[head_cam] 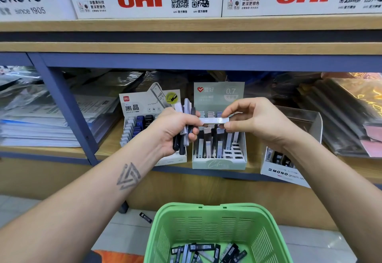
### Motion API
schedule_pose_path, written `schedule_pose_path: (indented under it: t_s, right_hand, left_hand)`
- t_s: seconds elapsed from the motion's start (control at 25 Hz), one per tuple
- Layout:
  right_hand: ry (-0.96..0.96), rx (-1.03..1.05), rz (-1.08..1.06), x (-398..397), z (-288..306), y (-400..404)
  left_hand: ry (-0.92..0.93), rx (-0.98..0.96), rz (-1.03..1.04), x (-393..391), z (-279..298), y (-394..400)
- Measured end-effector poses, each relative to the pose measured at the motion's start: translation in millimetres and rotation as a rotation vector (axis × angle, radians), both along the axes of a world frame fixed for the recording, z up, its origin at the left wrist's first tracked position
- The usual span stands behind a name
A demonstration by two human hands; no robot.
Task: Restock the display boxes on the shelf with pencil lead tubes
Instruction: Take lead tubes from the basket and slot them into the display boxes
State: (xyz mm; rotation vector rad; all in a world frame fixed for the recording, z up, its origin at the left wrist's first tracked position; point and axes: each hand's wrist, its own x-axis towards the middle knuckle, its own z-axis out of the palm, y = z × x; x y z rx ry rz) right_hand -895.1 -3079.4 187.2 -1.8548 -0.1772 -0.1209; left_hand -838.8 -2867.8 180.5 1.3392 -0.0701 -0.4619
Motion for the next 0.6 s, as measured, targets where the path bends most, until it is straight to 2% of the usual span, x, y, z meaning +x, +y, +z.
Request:
schedule_pose_path:
  t_s: [0.24,0.4,0.48,0.6]
  right_hand:
    - [-0.028,-0.143,-0.029,-9.7,0.7,-6.5]
    - [-0.134,-0.522,-0.09,-15.7,3.9,-15.7]
    - [-0.15,-0.63,-0.097,-20.5,5.3,-26.8]
    - [-0.115,-0.574,-0.165,-35.1,7.3,-52.8]
  left_hand:
    - [-0.147,0.092,0.023,-6.5,1.6,-19.1]
    - [-0.211,0.104,-0.061,-17.1,1.0,-45.5]
    - [-0.199,0.074,-0.112,-21.6,0.6,-59.3]
    - [-0.114,0.017,-0.17,-26.4,-2.3,-81.6]
